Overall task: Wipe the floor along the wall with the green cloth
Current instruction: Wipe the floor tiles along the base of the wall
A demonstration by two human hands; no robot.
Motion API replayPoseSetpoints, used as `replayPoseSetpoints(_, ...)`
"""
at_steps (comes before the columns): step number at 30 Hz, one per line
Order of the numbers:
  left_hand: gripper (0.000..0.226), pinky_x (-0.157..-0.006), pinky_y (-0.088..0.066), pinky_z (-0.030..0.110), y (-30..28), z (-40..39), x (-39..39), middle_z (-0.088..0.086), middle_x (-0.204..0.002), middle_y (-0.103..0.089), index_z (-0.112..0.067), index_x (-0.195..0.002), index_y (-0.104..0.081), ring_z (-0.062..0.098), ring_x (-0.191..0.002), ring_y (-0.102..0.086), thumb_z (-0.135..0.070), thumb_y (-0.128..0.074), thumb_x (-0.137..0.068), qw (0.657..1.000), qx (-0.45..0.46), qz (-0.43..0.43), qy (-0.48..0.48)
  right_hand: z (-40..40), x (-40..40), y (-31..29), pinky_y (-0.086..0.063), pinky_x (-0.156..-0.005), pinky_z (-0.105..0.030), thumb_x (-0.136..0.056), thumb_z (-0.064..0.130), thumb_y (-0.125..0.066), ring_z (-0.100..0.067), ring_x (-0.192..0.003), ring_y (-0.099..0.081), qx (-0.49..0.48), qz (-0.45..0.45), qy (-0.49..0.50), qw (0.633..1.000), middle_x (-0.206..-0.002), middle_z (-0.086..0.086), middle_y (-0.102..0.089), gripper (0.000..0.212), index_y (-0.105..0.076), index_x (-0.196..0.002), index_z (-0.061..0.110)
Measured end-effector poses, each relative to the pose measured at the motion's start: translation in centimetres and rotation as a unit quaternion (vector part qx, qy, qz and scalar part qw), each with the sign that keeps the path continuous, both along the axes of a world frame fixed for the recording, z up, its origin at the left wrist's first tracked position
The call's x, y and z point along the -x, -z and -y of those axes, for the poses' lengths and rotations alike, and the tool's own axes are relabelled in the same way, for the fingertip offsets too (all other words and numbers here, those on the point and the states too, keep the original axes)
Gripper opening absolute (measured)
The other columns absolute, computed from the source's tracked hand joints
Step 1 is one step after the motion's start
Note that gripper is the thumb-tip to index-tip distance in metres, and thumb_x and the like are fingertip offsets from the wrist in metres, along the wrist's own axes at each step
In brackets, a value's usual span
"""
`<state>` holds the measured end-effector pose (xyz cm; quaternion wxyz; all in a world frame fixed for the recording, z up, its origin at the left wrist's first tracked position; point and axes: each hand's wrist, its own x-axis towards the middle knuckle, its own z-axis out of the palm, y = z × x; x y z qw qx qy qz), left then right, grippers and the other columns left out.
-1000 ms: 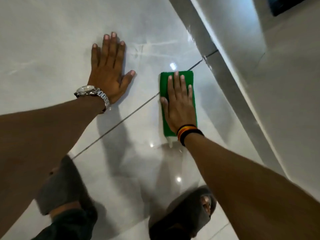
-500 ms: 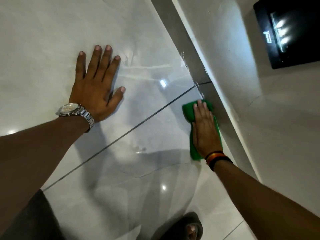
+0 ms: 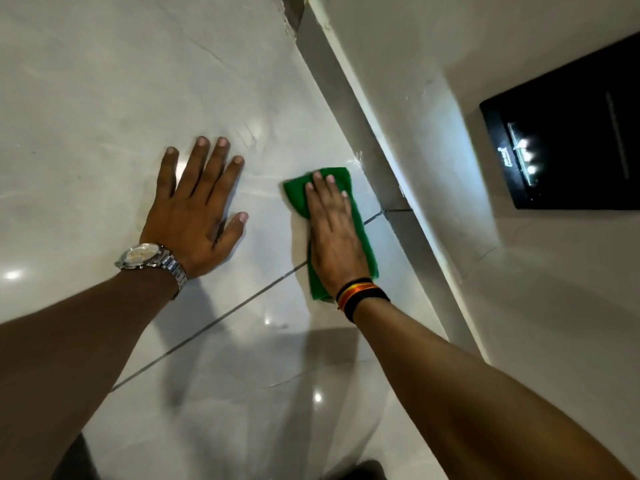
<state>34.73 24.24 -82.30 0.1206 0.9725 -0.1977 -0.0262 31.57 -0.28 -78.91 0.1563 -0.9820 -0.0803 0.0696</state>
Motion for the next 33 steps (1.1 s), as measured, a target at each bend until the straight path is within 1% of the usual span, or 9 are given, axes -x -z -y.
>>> replayPoseSetpoints(4,0.081,-0.134,-0.003,0.065,0.0,0.1,-0.1,0.018,-0.182,-0.01,-0.009,-0.174,-0.019,0.039,-0.169,-0.006,-0.047,-0.038,-0.103,1.0,-0.001,-0.002,0.001,-3.1,-4.2,0.0,0.015,-0.124,-0.029,-0.092,-0.014,-0.03,-0.025,-0.156,-0.008,-0.019,-0.006,-0.072,0.997,-0.168,-0.011,-0.018,0.07,-0.023,-0.158,0.008)
replayPoseSetpoints(6,0.081,-0.134,-0.003,0.065,0.0,0.0,0.0,0.019,-0.182,-0.01,-0.009,-0.173,-0.02,0.039,-0.169,-0.006,-0.046,-0.039,-0.103,1.0,-0.001,-0.001,0.0,-4.3,-7.8,-0.1,0.018,-0.121,-0.026,-0.091,-0.01,-0.022,-0.026,-0.156,-0.009,-0.021,-0.003,-0.063,0.998,-0.168,-0.011,-0.019,0.07,-0.023,-0.158,0.009)
replayPoseSetpoints(8,0.081,-0.134,-0.004,0.066,0.1,-0.1,0.0,0.019,-0.182,-0.011,-0.009,-0.173,-0.021,0.039,-0.169,-0.007,-0.045,-0.04,-0.103,1.0,0.003,0.002,0.0,-4.0,-10.2,-0.1,0.013,-0.123,-0.03,-0.088,-0.012,-0.021,-0.027,-0.156,-0.011,-0.015,0.001,-0.032,0.999,-0.167,-0.012,-0.02,0.074,-0.025,-0.158,0.009)
replayPoseSetpoints(10,0.08,-0.134,-0.004,0.066,0.1,-0.1,0.0,0.018,-0.182,-0.012,-0.009,-0.173,-0.023,0.039,-0.169,-0.008,-0.044,-0.04,-0.103,1.0,0.008,0.004,0.001,-1.8,-10.3,0.0,-0.004,-0.128,-0.038,-0.082,-0.021,-0.029,-0.029,-0.155,-0.017,-0.011,0.016,-0.002,1.0,-0.165,-0.014,-0.026,0.079,-0.029,-0.156,0.007)
replayPoseSetpoints(14,0.079,-0.134,-0.004,0.065,0.0,0.0,0.1,0.017,-0.182,-0.013,-0.009,-0.173,-0.023,0.038,-0.169,-0.008,-0.043,-0.04,-0.104,1.0,0.013,0.012,-0.002,4.7,-1.5,-0.6,-0.019,-0.127,-0.043,-0.087,-0.017,-0.04,-0.026,-0.153,-0.023,-0.003,-0.016,0.023,1.0,-0.163,-0.012,-0.032,0.07,-0.035,-0.153,0.005)
replayPoseSetpoints(17,0.077,-0.135,-0.004,0.065,-0.1,-0.1,0.1,0.017,-0.182,-0.015,-0.008,-0.172,-0.024,0.038,-0.169,-0.009,-0.043,-0.04,-0.105,1.0,0.017,0.015,-0.002,7.4,5.3,-1.6,-0.022,-0.125,-0.047,-0.095,-0.004,-0.05,-0.023,-0.155,-0.019,0.02,-0.067,0.081,0.994,-0.165,-0.008,-0.027,0.065,-0.031,-0.155,0.008)
replayPoseSetpoints(19,0.077,-0.135,-0.003,0.064,-0.1,0.0,0.1,0.017,-0.181,-0.015,-0.008,-0.172,-0.024,0.038,-0.169,-0.009,-0.043,-0.04,-0.106,1.0,0.022,0.015,-0.004,7.8,6.2,-1.3,-0.02,-0.126,-0.046,-0.097,0.0,-0.054,-0.022,-0.155,-0.018,0.032,-0.078,0.09,0.992,-0.166,-0.007,-0.025,0.065,-0.029,-0.156,0.009)
replayPoseSetpoints(28,0.081,-0.134,-0.004,0.065,-0.1,0.0,0.0,0.018,-0.182,-0.011,-0.01,-0.173,-0.02,0.038,-0.169,-0.006,-0.046,-0.04,-0.103,1.0,0.008,0.001,-0.005,1.0,-6.2,0.3,-0.011,-0.128,-0.039,-0.098,-0.007,-0.044,-0.019,-0.154,-0.018,-0.05,-0.001,0.066,0.997,-0.165,-0.004,-0.028,0.062,-0.032,-0.156,0.014)
replayPoseSetpoints(33,0.082,-0.134,-0.005,0.065,-0.2,0.0,0.0,0.017,-0.182,-0.013,-0.009,-0.173,-0.022,0.038,-0.169,-0.008,-0.046,-0.043,-0.102,1.0,-0.001,0.004,-0.006,-0.3,-8.6,0.5,-0.005,-0.127,-0.034,-0.098,-0.01,-0.04,-0.021,-0.155,-0.017,-0.054,0.021,0.037,0.998,-0.166,-0.008,-0.025,0.064,-0.028,-0.157,0.013)
